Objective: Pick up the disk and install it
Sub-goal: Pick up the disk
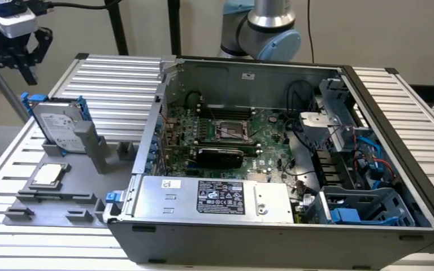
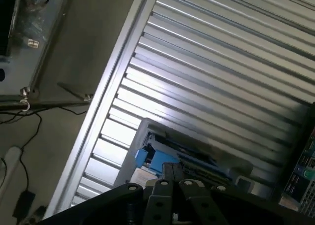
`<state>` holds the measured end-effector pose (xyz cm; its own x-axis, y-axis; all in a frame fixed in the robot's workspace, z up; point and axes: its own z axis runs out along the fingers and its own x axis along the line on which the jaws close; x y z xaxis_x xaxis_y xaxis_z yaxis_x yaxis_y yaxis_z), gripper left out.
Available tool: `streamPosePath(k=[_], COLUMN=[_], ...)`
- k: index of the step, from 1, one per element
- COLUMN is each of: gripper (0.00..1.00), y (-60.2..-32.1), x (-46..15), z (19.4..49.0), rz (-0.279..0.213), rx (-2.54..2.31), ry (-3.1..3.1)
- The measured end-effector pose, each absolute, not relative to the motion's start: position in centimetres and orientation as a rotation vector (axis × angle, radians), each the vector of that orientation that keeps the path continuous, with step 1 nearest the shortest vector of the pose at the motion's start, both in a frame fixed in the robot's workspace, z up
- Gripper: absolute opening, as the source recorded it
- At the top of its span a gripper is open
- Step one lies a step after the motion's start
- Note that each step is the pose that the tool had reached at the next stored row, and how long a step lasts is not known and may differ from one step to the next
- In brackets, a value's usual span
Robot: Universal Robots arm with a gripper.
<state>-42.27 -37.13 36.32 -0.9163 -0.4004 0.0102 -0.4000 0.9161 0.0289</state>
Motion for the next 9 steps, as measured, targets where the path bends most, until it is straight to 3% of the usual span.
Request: streamPosePath(k=[9], gripper=[0.0], y=[-37.13], x=[-42.27], z=[36.09], rz=[-0.039], rx=[0.887], ry=[-2.995])
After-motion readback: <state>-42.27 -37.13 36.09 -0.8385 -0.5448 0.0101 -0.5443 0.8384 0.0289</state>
